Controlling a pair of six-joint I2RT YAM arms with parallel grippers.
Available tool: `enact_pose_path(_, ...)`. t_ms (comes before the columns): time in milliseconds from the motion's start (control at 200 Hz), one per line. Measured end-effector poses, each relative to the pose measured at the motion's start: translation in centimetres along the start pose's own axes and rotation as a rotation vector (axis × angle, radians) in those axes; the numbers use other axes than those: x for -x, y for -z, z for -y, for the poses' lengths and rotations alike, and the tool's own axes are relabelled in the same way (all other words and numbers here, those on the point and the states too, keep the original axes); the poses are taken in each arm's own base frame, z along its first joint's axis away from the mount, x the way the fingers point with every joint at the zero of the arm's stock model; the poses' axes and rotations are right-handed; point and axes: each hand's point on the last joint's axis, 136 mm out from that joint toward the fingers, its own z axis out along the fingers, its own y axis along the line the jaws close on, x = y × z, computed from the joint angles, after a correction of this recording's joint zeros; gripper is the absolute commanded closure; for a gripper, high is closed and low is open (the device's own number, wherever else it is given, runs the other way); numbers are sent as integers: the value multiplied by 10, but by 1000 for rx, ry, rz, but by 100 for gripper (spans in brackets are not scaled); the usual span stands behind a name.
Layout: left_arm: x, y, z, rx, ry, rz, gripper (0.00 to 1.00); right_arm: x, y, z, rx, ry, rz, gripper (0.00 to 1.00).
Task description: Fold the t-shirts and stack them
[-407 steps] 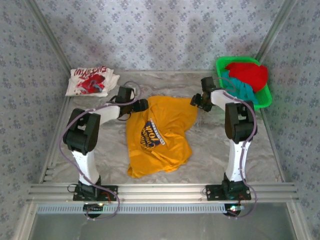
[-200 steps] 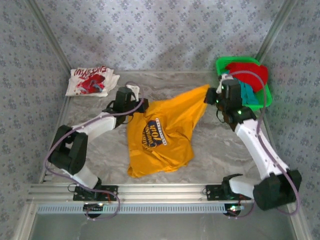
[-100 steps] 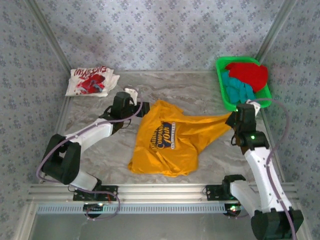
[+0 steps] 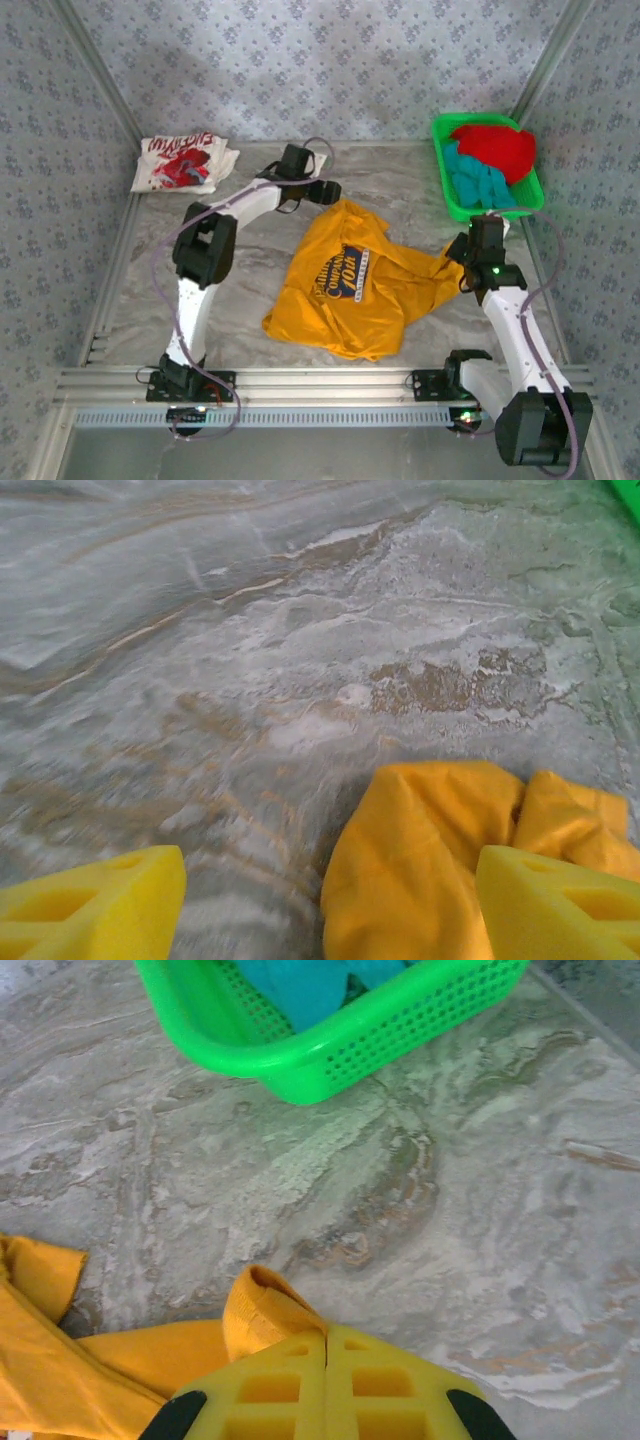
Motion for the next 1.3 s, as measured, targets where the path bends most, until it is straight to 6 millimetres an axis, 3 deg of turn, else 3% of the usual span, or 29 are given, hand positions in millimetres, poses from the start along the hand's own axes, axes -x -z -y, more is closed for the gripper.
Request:
enact_pose_path(180, -8, -46, 23, -67, -58, -105, 25, 1, -4, -11, 40, 7, 3, 100)
enact_pose_path(335, -35, -52, 42, -132, -64, -194, 42, 5, -4, -13, 45, 5, 15, 100)
enact_pose_path(395, -43, -53, 46, -157, -65, -211, 56, 5, -3, -13, 46, 4, 18, 100)
enact_pose_path(485, -58, -49, 46, -182, -47, -233, 100, 8, -4, -14, 48, 4, 20, 100)
enact_pose_path(565, -75, -36, 40, -189, -15, -250, 100, 12, -5, -17, 51, 2, 27, 100)
enact_pose_path(630, -84, -17, 32, -187, 42, -237, 100, 17, -5, -19, 57, 0, 36, 100)
enact_pose_path(730, -88, 28, 4, -152, 156, -154, 100, 22, -4, -27, 78, 7, 48, 100)
enact_pose_path(869, -51, 110, -29, -80, 211, 75, 100, 32, 8, -60, 195, 82, 70, 100)
enact_pose_path(964, -20, 162, -18, -47, 153, 228, 100, 43, 29, -98, 340, 161, 111, 100)
enact_pose_path(1084, -3, 225, 2, 1, 73, 385, 100, 62, 70, -140, 517, 247, 197, 100)
enact_pose_path(1299, 17, 321, -3, 171, -22, 599, 100, 114, 132, -161, 603, 312, 389, 100)
